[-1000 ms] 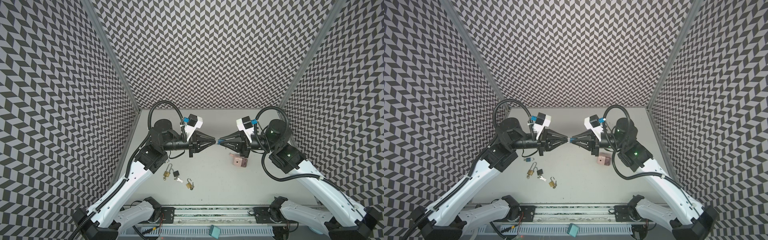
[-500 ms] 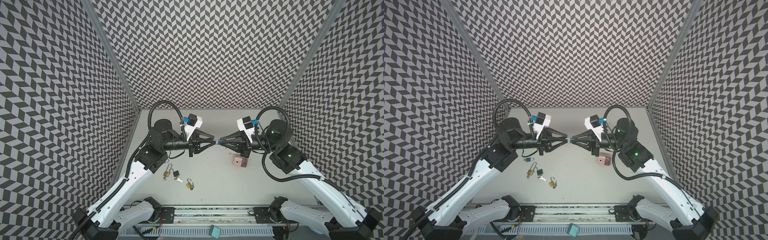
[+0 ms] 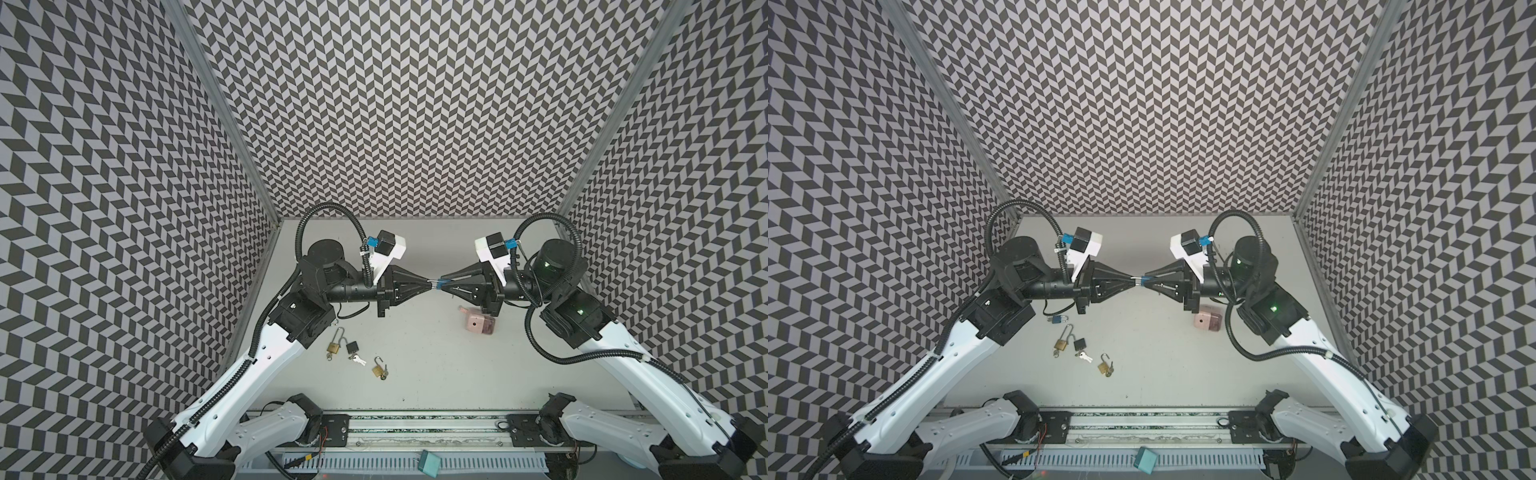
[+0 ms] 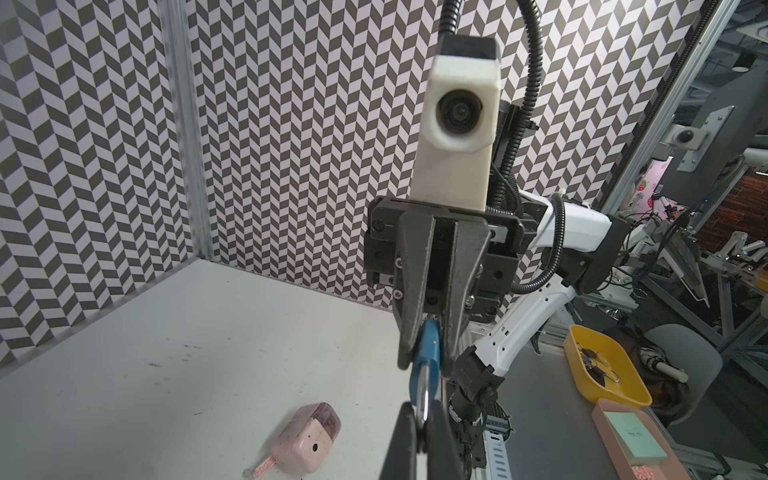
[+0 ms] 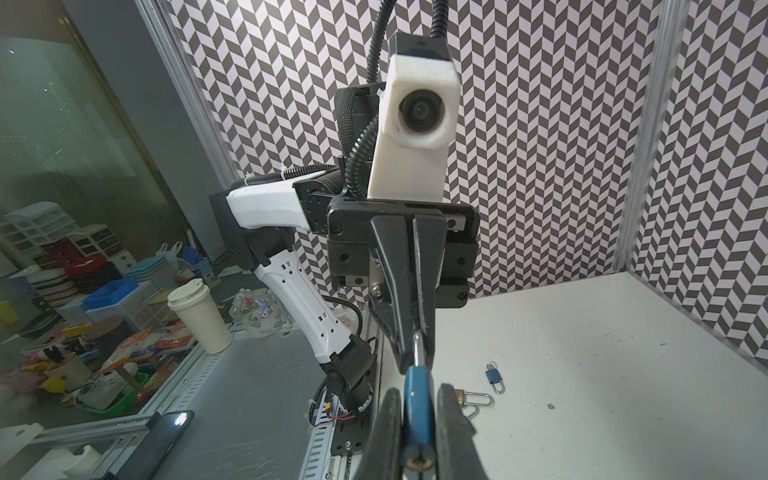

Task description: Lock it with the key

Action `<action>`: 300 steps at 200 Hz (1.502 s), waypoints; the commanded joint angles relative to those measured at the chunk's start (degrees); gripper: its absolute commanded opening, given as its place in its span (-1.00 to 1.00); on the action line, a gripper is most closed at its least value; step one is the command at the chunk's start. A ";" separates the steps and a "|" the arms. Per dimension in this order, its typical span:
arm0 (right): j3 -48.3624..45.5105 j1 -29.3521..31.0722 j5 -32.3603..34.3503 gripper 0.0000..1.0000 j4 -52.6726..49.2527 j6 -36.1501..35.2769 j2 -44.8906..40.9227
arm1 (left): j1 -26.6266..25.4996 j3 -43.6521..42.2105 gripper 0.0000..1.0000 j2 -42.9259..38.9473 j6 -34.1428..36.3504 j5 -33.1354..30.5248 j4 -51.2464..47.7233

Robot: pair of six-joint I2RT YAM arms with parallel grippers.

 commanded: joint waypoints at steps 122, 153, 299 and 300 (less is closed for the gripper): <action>1.57 2.15 -4.12 -1.00 8.31 4.54 3.00 | -8.45 -2.00 -1.00 3.69 0.57 -1.69 4.20; 1.53 2.06 -0.96 -1.00 4.68 0.52 0.44 | -5.76 -2.42 -1.00 0.82 -0.35 -4.91 4.10; -0.27 -1.01 3.82 -0.23 2.74 2.94 -2.60 | 1.55 -2.88 -1.00 -2.18 -2.22 0.82 5.22; -0.23 -1.01 3.74 -0.24 2.75 2.98 -2.53 | 1.55 -2.88 -1.00 -2.19 -2.18 0.84 5.22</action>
